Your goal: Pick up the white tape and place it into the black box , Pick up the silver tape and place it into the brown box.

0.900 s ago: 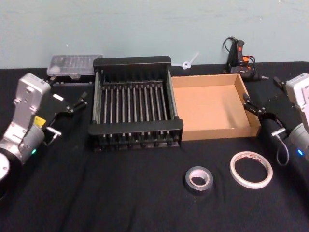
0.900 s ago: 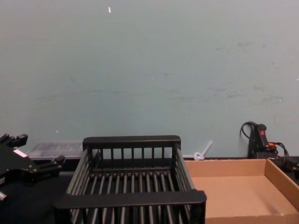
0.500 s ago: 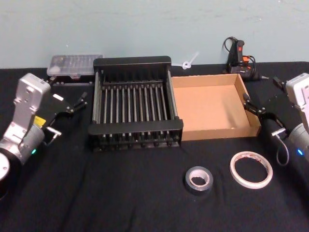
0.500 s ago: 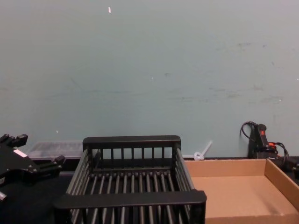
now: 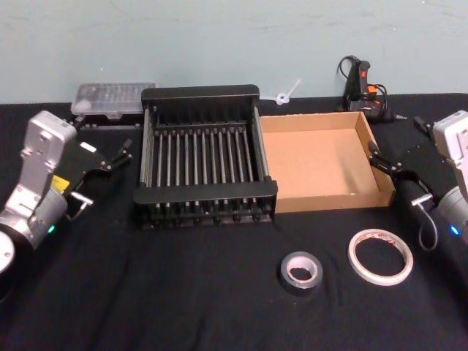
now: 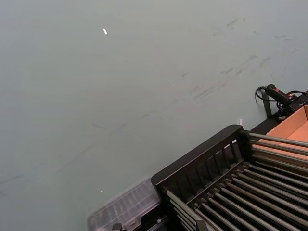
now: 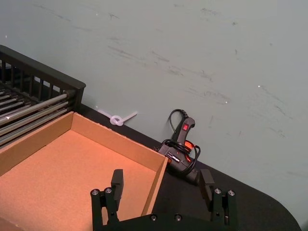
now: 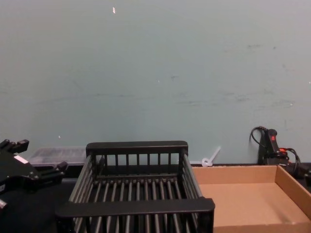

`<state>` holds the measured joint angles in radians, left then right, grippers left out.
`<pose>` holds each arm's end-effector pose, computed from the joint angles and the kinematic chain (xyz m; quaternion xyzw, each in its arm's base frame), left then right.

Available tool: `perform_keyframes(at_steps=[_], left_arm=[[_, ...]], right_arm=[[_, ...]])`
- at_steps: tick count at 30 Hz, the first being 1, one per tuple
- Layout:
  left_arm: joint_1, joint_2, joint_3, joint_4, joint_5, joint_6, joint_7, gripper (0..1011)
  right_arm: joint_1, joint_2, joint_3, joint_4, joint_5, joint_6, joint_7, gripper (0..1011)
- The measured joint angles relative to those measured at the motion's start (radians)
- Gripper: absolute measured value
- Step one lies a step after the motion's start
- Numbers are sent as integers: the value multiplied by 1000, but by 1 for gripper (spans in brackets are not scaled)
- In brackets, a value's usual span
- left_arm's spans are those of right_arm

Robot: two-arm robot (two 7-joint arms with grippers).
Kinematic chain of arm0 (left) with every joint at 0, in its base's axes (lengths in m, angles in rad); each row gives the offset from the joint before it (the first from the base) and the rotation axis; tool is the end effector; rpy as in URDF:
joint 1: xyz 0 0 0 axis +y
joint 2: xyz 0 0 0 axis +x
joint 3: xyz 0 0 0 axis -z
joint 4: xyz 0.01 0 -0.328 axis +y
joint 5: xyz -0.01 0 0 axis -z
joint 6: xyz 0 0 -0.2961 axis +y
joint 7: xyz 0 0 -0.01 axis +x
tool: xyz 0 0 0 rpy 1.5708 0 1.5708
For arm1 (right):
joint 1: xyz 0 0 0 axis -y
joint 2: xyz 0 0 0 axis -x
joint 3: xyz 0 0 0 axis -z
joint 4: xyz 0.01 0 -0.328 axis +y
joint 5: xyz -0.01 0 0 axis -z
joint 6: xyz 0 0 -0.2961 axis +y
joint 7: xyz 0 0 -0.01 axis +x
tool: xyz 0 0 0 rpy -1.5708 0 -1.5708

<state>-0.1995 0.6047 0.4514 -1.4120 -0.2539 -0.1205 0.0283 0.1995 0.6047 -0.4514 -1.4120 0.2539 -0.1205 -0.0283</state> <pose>0.3523 0.1076 -0.3305 0.1415 -0.1325 0.5799 0.7913 0.3523 -0.1076 -0.3305 -0.1415 -0.1325 -0.5799 0.7913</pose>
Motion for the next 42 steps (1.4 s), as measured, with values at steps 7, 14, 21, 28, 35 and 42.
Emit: perform_keyframes(at_steps=[7, 14, 21, 28, 35, 42], left_arm=[[0, 0, 0, 0, 0, 0, 0, 1001], [0, 0, 0, 0, 0, 0, 0, 1001], [0, 0, 0, 0, 0, 0, 0, 1002], [0, 0, 0, 0, 0, 0, 0, 1002], [0, 0, 0, 0, 0, 0, 0, 1001], [0, 0, 0, 0, 0, 0, 0, 1001]], right_arm=[[0, 0, 0, 0, 0, 0, 0, 1002], [0, 0, 0, 0, 0, 0, 0, 1002], [-10, 1, 24, -25, 16, 18, 35, 1002], [-43, 14, 64, -93, 42, 58, 62, 1002], [-84, 35, 104, -165, 78, 105, 88, 1002], [-148, 70, 156, -256, 120, 149, 128, 1002]])
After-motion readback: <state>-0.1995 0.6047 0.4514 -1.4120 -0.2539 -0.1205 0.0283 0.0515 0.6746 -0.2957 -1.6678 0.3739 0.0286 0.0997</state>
